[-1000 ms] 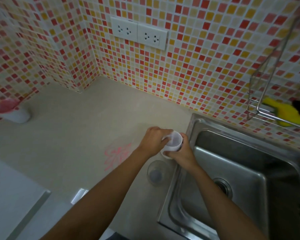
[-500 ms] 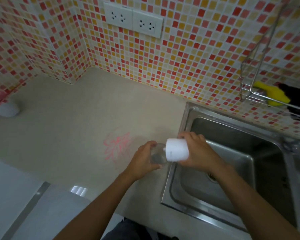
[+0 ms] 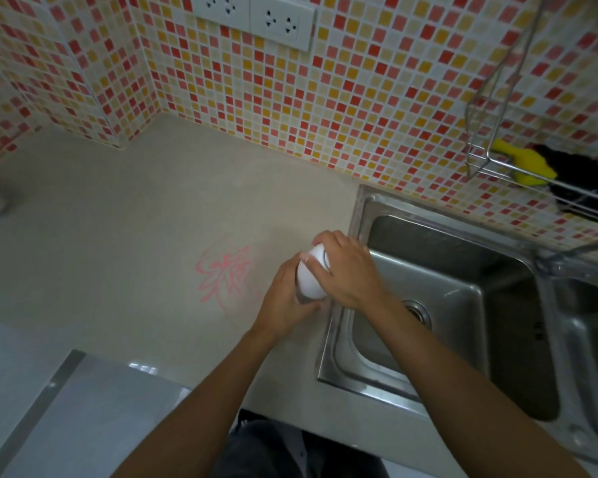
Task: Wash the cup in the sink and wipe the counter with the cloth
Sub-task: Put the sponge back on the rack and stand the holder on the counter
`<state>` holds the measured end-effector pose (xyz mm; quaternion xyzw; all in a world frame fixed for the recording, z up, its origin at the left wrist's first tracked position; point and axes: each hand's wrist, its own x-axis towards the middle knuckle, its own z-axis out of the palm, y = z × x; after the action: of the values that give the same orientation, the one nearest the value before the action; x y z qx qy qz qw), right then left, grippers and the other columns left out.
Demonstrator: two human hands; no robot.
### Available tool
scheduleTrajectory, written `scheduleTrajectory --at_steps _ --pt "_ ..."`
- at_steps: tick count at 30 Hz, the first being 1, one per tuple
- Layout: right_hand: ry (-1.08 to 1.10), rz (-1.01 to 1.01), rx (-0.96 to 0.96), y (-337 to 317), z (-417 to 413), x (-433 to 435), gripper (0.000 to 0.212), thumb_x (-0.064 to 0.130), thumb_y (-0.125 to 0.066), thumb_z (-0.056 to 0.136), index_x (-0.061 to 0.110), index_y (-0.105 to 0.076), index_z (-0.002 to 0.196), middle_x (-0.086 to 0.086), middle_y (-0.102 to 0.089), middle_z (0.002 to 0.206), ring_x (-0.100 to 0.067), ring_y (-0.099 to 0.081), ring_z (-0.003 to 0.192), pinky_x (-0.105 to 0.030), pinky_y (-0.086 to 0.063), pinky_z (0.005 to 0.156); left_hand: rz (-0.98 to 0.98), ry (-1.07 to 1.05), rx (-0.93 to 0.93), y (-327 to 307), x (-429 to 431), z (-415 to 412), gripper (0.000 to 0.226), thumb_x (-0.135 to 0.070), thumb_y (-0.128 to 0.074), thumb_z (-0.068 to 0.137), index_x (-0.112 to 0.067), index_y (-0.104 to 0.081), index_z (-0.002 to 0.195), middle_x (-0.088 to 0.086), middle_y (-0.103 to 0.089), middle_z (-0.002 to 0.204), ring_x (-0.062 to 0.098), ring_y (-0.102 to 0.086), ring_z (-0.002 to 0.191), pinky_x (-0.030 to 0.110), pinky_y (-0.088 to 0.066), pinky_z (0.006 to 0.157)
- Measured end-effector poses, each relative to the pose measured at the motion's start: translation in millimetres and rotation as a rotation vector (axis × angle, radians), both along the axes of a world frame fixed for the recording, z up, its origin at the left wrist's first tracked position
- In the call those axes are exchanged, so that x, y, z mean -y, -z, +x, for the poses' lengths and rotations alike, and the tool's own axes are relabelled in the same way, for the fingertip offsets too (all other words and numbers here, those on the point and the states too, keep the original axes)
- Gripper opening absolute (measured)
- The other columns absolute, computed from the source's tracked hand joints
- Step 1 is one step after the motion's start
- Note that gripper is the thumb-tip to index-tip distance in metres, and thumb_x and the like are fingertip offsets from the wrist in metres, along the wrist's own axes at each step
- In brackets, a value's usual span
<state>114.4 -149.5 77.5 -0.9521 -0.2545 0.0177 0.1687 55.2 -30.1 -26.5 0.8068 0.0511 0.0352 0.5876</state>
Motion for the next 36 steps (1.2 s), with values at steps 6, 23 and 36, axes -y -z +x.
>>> scheduleTrajectory --at_steps 6,23,36 --pt "-0.012 -0.015 -0.046 12.7 3.9 -18.2 0.052 0.043 -0.012 0.091 0.015 -0.053 0.104 -0.007 -0.059 0.101 -0.028 -0.055 0.09 -0.042 -0.044 0.084 -0.042 -0.1 0.03 8.7 11.9 5.8 0.083 -0.045 -0.084 0.066 -0.022 -0.043 0.135 -0.004 -0.054 0.133 0.009 -0.053 0.122 0.031 -0.048 0.102" --pt "-0.008 0.146 -0.069 47.3 0.5 -17.0 0.033 0.016 -0.033 0.1 0.001 -0.06 0.11 -0.016 -0.062 0.108 -0.032 -0.054 0.099 -0.04 -0.036 0.092 0.021 -0.058 -0.084 30.5 5.7 1.7 0.076 -0.054 -0.074 0.069 -0.028 -0.044 0.133 -0.009 -0.056 0.124 0.005 -0.055 0.109 0.014 -0.043 0.087" --pt "0.392 0.532 -0.058 42.6 -14.6 18.6 0.048 0.032 -0.031 0.103 0.015 -0.03 0.148 -0.003 -0.029 0.156 -0.015 -0.016 0.146 -0.03 -0.002 0.119 0.265 -0.063 -0.173 8.7 -29.5 -13.7 0.089 -0.001 -0.061 0.083 -0.003 -0.005 0.151 0.012 -0.007 0.161 0.026 -0.005 0.15 0.032 -0.005 0.121"
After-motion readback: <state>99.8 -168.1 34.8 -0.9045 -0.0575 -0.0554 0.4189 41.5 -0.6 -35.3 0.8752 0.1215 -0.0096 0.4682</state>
